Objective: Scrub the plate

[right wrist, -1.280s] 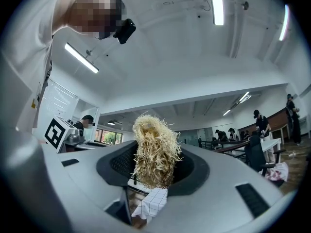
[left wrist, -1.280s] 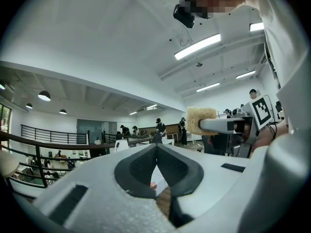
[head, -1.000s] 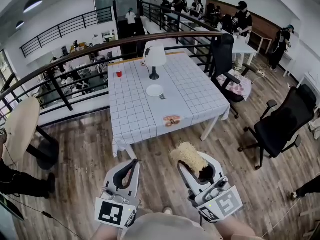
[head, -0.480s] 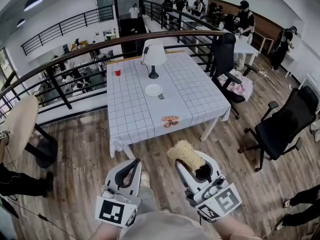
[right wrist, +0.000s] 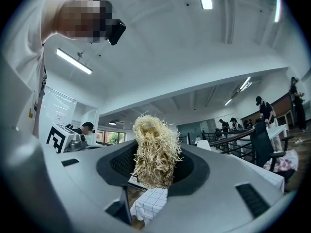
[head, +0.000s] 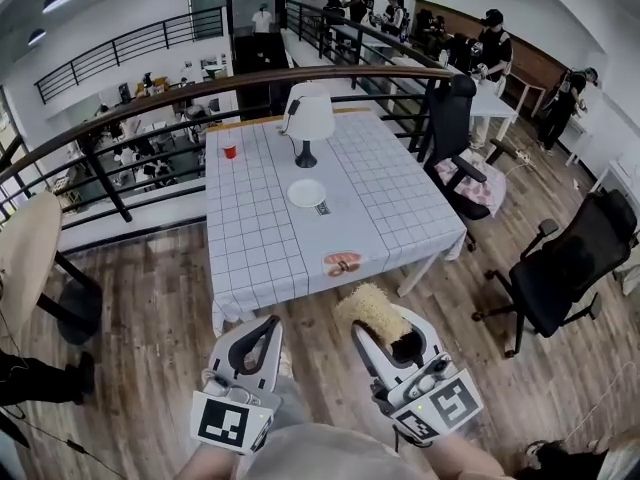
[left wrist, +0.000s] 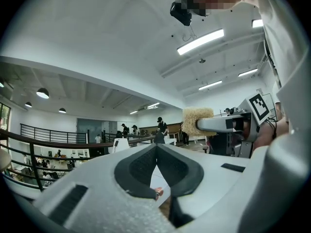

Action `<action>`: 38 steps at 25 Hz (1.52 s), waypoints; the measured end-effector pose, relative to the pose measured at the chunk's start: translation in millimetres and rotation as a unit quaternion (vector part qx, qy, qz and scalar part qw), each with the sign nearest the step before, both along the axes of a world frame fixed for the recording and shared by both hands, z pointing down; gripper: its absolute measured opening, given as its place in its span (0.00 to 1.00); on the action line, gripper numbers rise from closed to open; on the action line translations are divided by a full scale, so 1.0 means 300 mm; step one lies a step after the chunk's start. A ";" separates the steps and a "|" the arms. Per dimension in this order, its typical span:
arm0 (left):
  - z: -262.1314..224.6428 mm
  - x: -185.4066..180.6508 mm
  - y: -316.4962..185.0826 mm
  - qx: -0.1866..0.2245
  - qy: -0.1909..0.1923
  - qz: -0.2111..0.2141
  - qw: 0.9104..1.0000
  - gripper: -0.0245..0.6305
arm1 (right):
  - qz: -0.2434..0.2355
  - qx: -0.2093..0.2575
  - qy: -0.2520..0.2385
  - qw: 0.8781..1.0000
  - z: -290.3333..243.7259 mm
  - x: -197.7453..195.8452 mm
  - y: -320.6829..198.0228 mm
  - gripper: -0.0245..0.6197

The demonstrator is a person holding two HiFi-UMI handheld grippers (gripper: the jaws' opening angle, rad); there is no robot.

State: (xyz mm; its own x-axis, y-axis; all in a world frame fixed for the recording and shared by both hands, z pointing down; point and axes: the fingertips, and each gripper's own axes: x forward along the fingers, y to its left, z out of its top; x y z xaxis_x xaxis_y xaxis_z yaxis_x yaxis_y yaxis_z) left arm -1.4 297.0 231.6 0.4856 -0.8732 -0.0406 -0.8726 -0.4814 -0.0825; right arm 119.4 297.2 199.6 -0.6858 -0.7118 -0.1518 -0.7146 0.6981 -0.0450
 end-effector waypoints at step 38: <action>0.052 -0.295 -1.318 -0.062 -0.011 0.021 0.998 0.06 | 0.018 -0.052 0.050 0.997 0.069 -0.284 -1.325 0.30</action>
